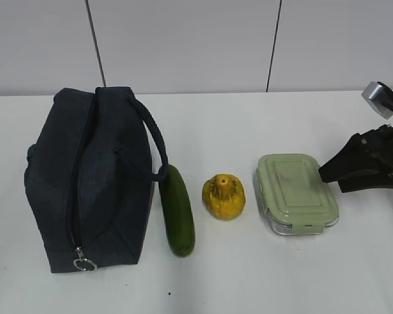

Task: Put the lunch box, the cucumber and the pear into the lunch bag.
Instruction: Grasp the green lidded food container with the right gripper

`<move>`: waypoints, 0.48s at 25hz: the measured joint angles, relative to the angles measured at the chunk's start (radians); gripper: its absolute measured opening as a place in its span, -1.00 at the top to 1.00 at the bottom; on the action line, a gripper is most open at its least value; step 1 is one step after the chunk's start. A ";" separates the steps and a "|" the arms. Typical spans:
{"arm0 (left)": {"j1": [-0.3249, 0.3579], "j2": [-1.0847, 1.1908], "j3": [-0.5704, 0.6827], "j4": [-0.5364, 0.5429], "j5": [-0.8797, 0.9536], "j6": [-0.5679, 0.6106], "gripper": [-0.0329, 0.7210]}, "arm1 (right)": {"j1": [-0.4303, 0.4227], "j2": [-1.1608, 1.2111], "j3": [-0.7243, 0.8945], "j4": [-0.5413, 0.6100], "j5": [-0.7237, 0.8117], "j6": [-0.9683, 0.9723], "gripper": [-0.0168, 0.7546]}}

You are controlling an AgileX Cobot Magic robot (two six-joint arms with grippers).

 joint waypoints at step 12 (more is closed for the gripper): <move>0.000 0.000 0.000 0.000 0.000 0.000 -0.24 | 0.000 0.000 0.000 0.031 -0.006 0.000 -0.33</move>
